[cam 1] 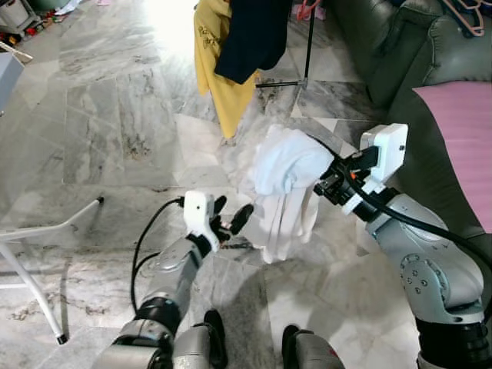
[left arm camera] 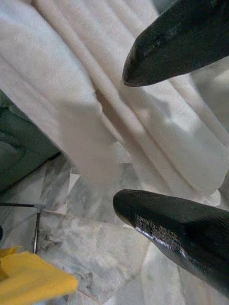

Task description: Hang hanger

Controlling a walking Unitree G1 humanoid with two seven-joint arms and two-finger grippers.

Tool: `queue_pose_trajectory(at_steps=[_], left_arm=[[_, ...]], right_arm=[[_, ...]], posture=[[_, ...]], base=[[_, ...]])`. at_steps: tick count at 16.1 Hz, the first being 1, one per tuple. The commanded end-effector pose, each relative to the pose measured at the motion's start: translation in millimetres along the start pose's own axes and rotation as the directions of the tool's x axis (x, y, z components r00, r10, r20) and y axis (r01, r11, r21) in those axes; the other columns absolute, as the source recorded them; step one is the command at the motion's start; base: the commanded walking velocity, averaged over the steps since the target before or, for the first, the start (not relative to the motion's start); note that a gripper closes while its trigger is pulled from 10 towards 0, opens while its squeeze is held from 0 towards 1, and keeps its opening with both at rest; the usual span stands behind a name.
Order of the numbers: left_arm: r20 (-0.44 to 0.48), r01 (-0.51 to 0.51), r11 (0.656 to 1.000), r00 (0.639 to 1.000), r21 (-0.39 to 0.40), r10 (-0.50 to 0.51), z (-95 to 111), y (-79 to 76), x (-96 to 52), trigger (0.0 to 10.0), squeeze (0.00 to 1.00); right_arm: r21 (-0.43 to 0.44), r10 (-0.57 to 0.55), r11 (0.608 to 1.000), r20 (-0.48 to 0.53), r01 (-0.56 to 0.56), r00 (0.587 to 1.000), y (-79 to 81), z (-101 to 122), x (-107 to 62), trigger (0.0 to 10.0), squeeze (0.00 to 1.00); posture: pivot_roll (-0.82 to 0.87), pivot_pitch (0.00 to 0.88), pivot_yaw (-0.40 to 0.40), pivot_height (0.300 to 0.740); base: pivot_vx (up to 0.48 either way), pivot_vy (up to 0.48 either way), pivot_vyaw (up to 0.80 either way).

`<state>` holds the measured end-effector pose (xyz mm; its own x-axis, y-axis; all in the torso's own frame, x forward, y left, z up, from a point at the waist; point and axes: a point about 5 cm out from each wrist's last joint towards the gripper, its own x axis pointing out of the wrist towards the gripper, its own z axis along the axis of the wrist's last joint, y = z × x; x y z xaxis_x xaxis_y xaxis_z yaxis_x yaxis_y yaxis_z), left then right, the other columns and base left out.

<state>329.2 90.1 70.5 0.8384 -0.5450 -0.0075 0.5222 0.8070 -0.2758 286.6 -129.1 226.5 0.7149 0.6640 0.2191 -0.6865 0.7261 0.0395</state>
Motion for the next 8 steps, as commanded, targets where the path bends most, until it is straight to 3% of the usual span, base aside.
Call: queue_pose_trajectory(at_steps=[1,6,7,8], left_arm=[[-0.018,-0.022,1.0,1.0,-0.003,0.022,-6.0,-1.1,-0.7,10.0,0.0],[0.0,-0.01,1.0,1.0,-0.015,0.01,-3.0,-11.3,9.4,10.0,0.0],[0.001,-0.017,1.0,1.0,-0.015,0.017,-2.8,-10.9,9.9,6.9,0.0],[0.008,-0.041,0.999,0.999,-0.027,0.041,-2.1,-8.3,9.9,0.0,0.0]], right_arm=[[0.002,0.071,0.997,0.021,-0.071,0.997,11.2,7.8,0.9,0.0,0.0],[0.034,0.112,0.993,0.019,-0.113,0.994,17.8,11.4,-4.0,0.0,0.0],[0.037,0.115,0.993,0.019,-0.115,0.993,18.2,12.4,-4.7,0.0,0.0],[0.039,0.124,0.991,0.017,-0.124,0.992,19.9,14.2,-6.0,0.0,0.0]], posture=[[-0.27,0.23,0.039,0.74],[-0.3,0.231,0.04,0.74],[-0.3,0.231,0.04,0.74],[-0.3,0.231,0.043,0.74]], base=[[0.0,0.0,0.0],[0.0,0.0,0.0],[0.0,0.0,0.0],[0.0,0.0,0.0]])
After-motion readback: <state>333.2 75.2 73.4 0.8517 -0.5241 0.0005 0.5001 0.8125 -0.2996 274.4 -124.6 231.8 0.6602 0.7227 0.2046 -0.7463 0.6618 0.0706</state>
